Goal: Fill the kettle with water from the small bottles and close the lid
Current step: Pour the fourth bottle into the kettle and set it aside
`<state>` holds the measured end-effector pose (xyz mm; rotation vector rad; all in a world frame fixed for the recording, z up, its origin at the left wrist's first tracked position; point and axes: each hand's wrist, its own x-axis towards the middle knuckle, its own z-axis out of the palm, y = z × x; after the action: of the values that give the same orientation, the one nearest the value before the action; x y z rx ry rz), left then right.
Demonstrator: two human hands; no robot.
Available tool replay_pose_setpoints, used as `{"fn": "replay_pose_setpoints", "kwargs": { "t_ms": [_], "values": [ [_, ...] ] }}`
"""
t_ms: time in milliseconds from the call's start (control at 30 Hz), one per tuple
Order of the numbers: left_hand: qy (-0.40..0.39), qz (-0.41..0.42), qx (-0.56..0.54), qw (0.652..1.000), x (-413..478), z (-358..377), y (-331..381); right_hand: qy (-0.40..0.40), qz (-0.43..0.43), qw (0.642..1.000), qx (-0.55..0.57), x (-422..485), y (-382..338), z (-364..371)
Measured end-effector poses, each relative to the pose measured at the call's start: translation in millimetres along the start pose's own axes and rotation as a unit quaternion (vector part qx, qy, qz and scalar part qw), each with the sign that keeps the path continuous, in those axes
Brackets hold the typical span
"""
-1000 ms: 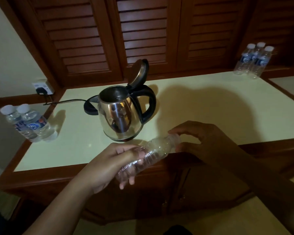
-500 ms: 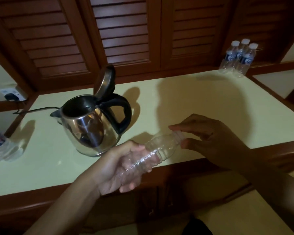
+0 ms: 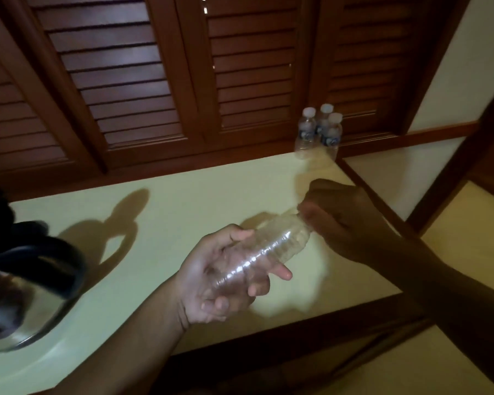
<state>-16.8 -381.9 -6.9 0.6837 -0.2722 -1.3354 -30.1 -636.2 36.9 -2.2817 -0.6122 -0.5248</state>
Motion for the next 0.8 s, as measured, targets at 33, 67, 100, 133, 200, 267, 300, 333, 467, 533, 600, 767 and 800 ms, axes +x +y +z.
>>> {"fn": "replay_pose_setpoints", "kwargs": {
  "t_ms": [33,67,100,133,200,267,300,333,467,533,600,767,800],
  "values": [
    [0.041,0.008,0.026,0.999,14.8,7.3,5.1,0.013,0.027,0.999,0.035,2.2,9.5,-5.0],
    [0.102,0.027,0.074,0.992,28.3,16.1,9.6,0.018,0.067,0.996,0.056,5.7,20.0,-10.4],
    [0.177,0.059,0.143,0.972,40.6,24.2,13.0,0.009,0.105,0.993,0.061,7.6,31.2,-14.1],
    [0.252,0.095,0.222,0.937,51.2,29.2,14.6,-0.012,0.137,0.989,0.060,9.7,38.3,-17.8],
    [0.353,0.159,0.374,0.843,68.7,37.2,13.0,-0.038,0.182,0.977,0.099,10.7,51.7,-22.9],
    [0.389,0.194,0.479,0.763,82.5,41.0,9.1,-0.063,0.216,0.969,0.099,14.1,63.1,-30.2],
    [0.409,0.201,0.525,0.719,87.8,40.1,7.3,-0.072,0.241,0.964,0.088,15.1,66.6,-34.1],
    [0.428,0.204,0.569,0.672,93.1,36.4,6.3,-0.072,0.267,0.958,0.080,16.3,71.8,-37.1],
    [0.445,0.203,0.565,0.665,110.1,22.7,8.8,-0.018,0.241,0.966,0.089,18.8,92.1,-42.9],
    [0.436,0.198,0.538,0.693,116.9,16.2,10.1,0.010,0.223,0.966,0.134,20.1,101.7,-42.9],
    [0.434,0.194,0.548,0.688,125.0,9.8,15.0,0.026,0.201,0.965,0.165,21.5,107.3,-43.1],
    [0.459,0.216,0.529,0.681,157.6,-17.6,37.0,0.078,0.240,0.919,0.303,27.6,130.1,-25.7],
    [0.465,0.224,0.519,0.681,165.6,-24.3,42.1,0.094,0.260,0.907,0.318,28.1,138.7,-20.4]
  ]
}}
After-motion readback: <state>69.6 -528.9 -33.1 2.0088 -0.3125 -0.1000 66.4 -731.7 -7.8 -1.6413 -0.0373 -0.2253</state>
